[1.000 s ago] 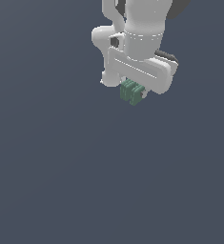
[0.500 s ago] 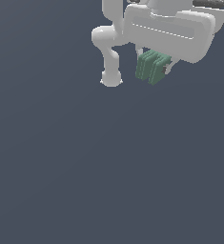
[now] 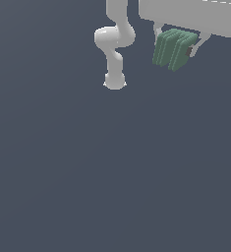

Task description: Pick up the object and move it to a goal position.

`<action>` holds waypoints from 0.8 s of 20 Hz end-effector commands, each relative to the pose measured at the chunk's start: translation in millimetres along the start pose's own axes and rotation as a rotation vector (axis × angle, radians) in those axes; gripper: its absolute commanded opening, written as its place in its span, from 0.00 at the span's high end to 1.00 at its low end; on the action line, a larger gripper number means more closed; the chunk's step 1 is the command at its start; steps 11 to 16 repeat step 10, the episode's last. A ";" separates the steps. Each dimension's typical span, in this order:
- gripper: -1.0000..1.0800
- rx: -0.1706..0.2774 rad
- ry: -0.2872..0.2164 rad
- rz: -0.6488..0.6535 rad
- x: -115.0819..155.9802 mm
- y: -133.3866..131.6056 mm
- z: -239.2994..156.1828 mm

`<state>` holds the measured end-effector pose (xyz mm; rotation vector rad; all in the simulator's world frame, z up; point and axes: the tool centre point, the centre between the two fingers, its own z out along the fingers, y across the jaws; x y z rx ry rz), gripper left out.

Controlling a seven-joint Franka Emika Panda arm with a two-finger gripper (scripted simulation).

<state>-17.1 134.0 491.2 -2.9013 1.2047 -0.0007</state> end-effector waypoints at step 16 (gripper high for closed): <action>1.00 0.000 0.000 0.000 -2.8 -7.5 -16.0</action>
